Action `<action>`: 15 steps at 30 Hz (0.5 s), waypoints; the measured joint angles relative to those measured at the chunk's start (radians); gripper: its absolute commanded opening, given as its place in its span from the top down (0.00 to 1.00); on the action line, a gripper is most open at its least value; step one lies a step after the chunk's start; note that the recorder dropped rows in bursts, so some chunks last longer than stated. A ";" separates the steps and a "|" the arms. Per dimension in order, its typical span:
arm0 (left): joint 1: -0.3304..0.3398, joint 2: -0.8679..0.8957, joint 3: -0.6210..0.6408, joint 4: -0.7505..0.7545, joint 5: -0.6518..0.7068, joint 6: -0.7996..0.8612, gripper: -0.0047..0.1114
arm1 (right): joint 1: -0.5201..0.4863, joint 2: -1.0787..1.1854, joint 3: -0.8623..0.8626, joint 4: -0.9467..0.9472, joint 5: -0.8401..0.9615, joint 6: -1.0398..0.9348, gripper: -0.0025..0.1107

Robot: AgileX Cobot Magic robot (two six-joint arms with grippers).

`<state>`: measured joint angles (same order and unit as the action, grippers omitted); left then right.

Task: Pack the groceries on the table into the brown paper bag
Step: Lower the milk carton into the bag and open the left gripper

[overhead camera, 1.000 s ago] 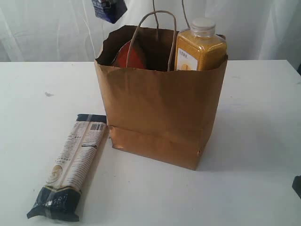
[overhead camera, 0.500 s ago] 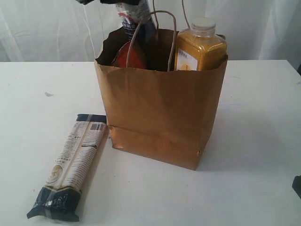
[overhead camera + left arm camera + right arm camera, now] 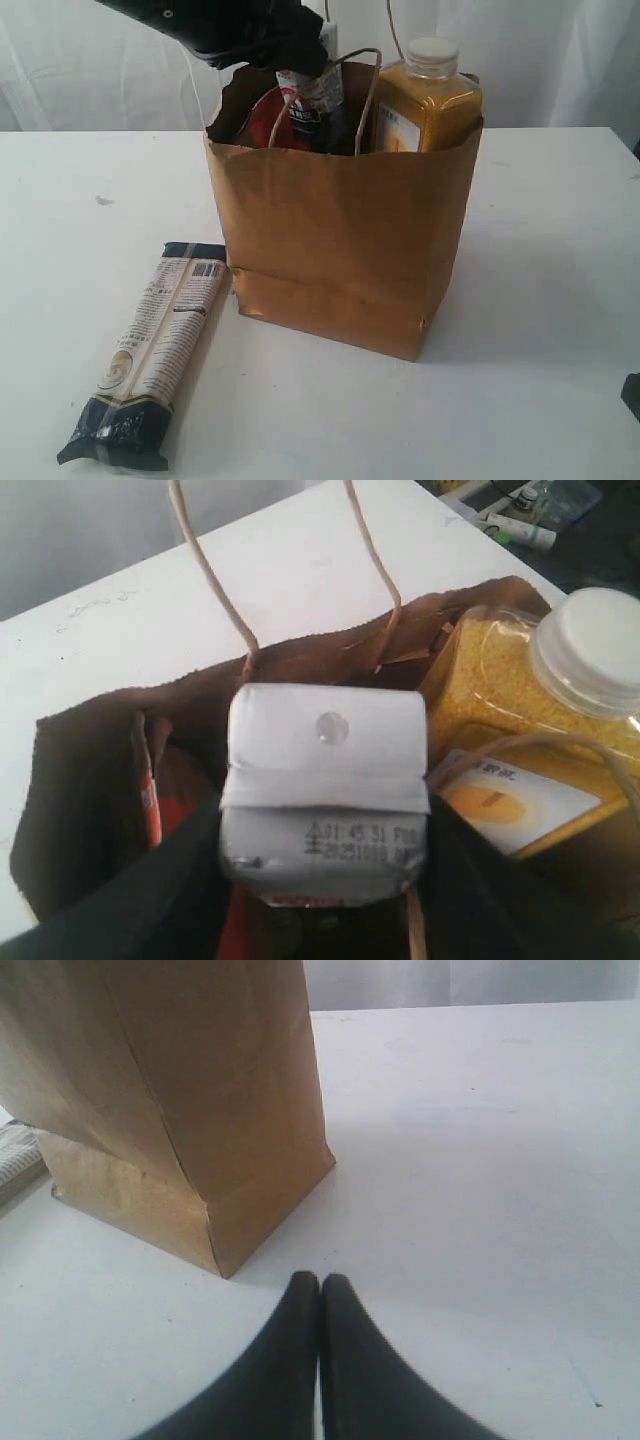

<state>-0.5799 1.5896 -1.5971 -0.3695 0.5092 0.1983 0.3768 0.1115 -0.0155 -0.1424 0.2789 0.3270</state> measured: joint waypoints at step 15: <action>0.000 0.002 0.000 -0.008 0.008 0.005 0.46 | 0.000 0.000 0.000 0.000 0.000 0.003 0.98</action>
<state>-0.5799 1.5921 -1.5971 -0.3775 0.5175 0.2033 0.3768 0.1115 -0.0155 -0.1424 0.2789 0.3297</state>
